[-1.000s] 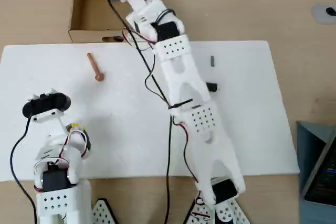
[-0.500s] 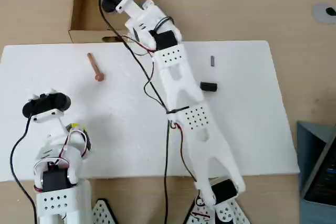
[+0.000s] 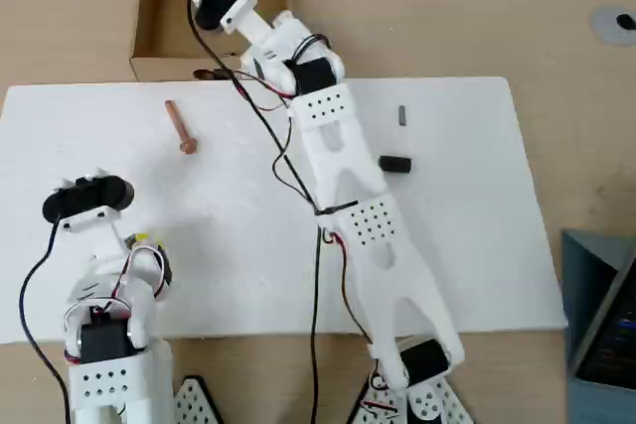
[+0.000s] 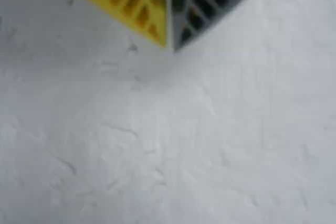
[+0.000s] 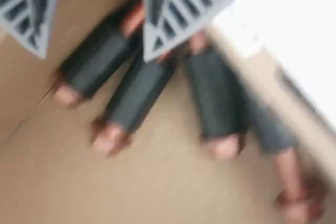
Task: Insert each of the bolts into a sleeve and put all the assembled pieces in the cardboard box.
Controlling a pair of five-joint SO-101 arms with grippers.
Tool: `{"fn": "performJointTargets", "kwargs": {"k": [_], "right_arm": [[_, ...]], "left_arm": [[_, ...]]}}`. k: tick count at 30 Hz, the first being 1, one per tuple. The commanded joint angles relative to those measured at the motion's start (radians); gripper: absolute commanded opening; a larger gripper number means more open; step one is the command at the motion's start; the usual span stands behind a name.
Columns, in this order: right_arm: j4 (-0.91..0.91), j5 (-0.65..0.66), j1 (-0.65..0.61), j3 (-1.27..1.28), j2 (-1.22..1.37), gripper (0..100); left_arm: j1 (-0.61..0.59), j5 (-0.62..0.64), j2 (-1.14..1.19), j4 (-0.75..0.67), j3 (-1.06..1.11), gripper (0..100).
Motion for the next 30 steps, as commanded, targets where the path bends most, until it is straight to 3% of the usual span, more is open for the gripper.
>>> {"fn": "performJointTargets", "kwargs": {"k": [1,18,24,30], "right_arm": [[0.107,0.005,-0.004,-0.054,-0.151,14.2],[0.727,0.005,0.033,-0.054,-0.472,14.3],[0.73,-0.034,0.073,-0.03,-0.564,14.2],[0.73,-0.037,0.101,0.277,-0.762,14.2]], "left_arm": [[-0.014,0.008,-0.007,-0.005,-0.008,0],[-0.014,0.008,-0.007,-0.002,-0.008,0],[-0.014,0.008,-0.007,0.0,-0.008,0],[-0.014,0.008,-0.007,0.0,-0.008,0]]}}
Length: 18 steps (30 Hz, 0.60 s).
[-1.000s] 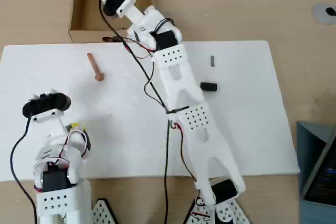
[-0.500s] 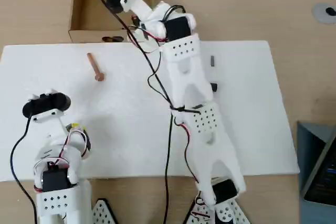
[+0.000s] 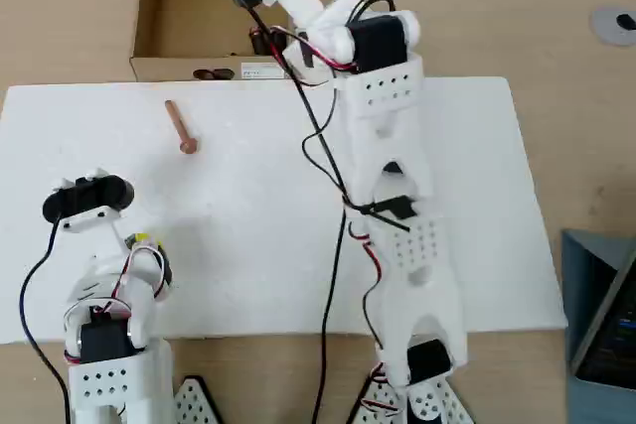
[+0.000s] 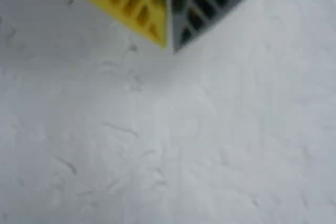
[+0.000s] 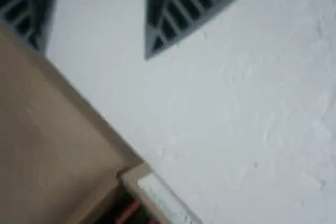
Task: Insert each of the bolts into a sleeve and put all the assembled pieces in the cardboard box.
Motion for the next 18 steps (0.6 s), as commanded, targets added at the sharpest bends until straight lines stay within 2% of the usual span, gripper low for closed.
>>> {"fn": "performJointTargets", "kwargs": {"k": [1,8,12,18], "right_arm": [[0.023,-0.009,0.028,0.2,-0.214,14.2],[0.02,0.018,0.093,0.651,-0.441,14.4],[0.018,0.239,0.142,0.855,-0.507,14.4],[0.017,0.491,0.197,1.017,-0.538,14.6]], "left_arm": [[-0.014,0.008,-0.007,0.0,-0.008,0],[-0.014,0.008,-0.007,0.002,-0.008,0],[-0.014,0.008,-0.007,0.002,-0.008,0],[-0.014,0.008,-0.007,0.002,-0.008,0]]}}
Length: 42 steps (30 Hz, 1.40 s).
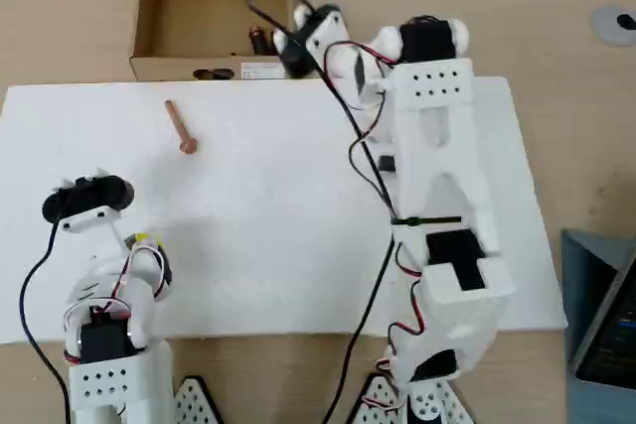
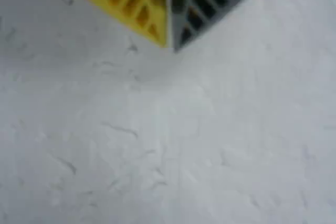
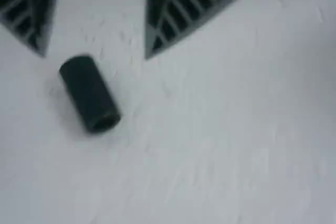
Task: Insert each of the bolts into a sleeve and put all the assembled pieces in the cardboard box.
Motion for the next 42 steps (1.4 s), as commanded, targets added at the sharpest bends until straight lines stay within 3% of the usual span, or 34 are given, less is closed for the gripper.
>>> {"fn": "performJointTargets", "kwargs": {"k": [1,5,14,33,39,42], "right_arm": [[0.017,0.164,0.038,0.079,-0.071,14.7],[-0.005,0.29,0.058,0.166,-0.071,20.1],[-0.084,0.405,0.127,0.199,0.038,20.7],[-0.235,0.448,0.142,0.199,0.275,20.3],[-0.253,0.448,0.137,0.193,0.371,6.0],[-0.25,0.443,0.137,0.194,0.38,4.1]], "left_arm": [[-0.014,0.008,-0.007,0.002,-0.008,0],[-0.015,0.008,-0.007,0.002,-0.008,0],[-0.015,0.008,-0.007,0.003,-0.008,0],[-0.015,0.008,-0.007,0.003,-0.008,0],[-0.015,0.008,-0.007,0.003,-0.008,0],[-0.015,0.008,-0.007,0.003,-0.008,0]]}}
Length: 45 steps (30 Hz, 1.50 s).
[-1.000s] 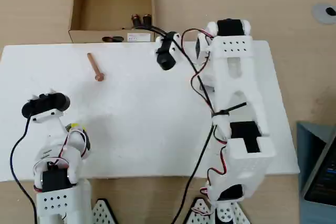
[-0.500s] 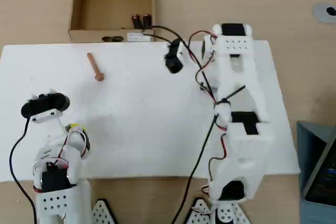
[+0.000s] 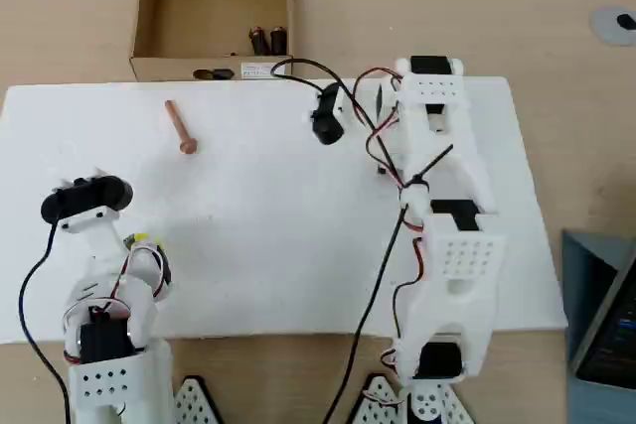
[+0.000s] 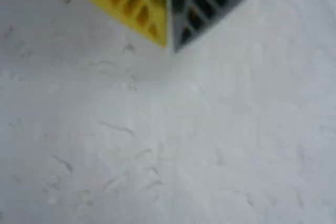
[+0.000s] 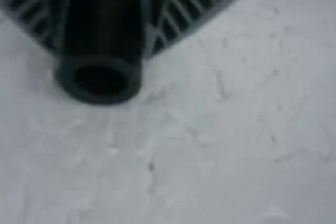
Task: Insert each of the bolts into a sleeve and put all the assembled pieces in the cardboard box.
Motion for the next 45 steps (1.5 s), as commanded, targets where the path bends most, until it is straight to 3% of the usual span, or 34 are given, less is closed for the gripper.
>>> {"fn": "performJointTargets", "kwargs": {"k": [1,8,16,24,29,45], "right_arm": [[0.006,-0.012,0.005,0.007,0.03,4.1],[0.089,-0.066,-0.027,-0.013,0.027,1.0],[0.218,-0.163,-0.068,-0.231,-0.024,1.0],[0.267,-0.29,-0.133,-0.219,-0.259,1.0],[0.265,-0.336,-0.127,-0.093,-0.447,1.0],[0.198,-0.654,-0.125,0.575,-1.201,1.0]], "left_arm": [[-0.009,0.008,-0.007,0.003,-0.008,0],[-0.009,0.005,-0.007,-0.002,-0.008,0],[0.0,0.002,-0.007,-0.002,-0.008,0],[0.002,0.0,-0.007,-0.002,-0.012,0],[0.002,0.0,-0.007,0.002,-0.012,0],[-0.006,0.006,0.001,0.015,-0.054,0]]}}
